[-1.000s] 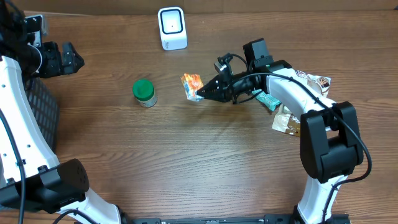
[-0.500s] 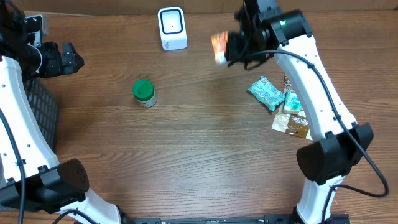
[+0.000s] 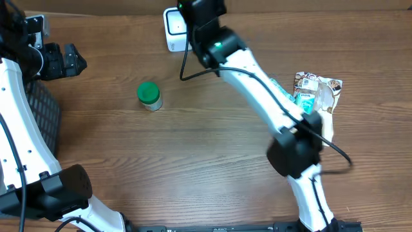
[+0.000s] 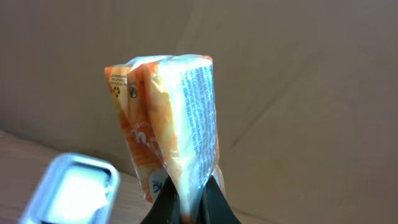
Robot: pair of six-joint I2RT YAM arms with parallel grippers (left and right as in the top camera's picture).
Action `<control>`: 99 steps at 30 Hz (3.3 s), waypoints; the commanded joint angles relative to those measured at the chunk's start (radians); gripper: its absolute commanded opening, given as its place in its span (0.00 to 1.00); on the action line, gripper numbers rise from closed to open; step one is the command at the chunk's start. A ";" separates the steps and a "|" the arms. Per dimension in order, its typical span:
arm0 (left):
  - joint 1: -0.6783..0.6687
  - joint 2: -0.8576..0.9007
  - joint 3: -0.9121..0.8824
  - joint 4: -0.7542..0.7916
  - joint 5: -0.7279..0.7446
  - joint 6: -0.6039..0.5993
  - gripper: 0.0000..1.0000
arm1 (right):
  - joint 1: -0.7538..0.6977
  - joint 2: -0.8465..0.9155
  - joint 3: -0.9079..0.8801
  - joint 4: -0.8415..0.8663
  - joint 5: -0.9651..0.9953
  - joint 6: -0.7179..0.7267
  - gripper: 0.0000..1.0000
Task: Scan the item barcode
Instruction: 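Grasp the orange box with the right gripper and lift it, then hold the orange box in front of the white scanner, then carry the orange box to the right-side pile and release it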
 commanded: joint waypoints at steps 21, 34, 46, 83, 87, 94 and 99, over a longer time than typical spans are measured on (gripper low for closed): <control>-0.002 -0.013 0.016 0.001 -0.002 0.019 1.00 | 0.005 0.302 -0.006 0.274 -0.166 -0.513 0.04; -0.002 -0.013 0.016 0.001 -0.002 0.019 1.00 | 0.009 0.243 -0.006 0.281 -0.190 -0.464 0.04; -0.002 -0.013 0.016 0.001 -0.002 0.019 0.99 | -0.048 -0.163 -0.006 -0.202 -0.569 0.030 0.04; -0.002 -0.013 0.016 0.001 -0.002 0.019 1.00 | -0.557 -0.454 -0.759 -0.822 -0.610 0.650 0.19; -0.002 -0.013 0.016 0.000 -0.002 0.019 1.00 | -0.563 -0.453 -0.772 -0.823 -0.610 0.650 0.33; -0.002 -0.013 0.016 0.001 -0.002 0.019 1.00 | -0.563 -0.455 -0.695 -0.897 -0.616 0.630 0.41; -0.002 -0.013 0.016 0.001 -0.002 0.019 1.00 | -0.561 -0.496 -0.492 -1.073 -0.713 0.522 0.51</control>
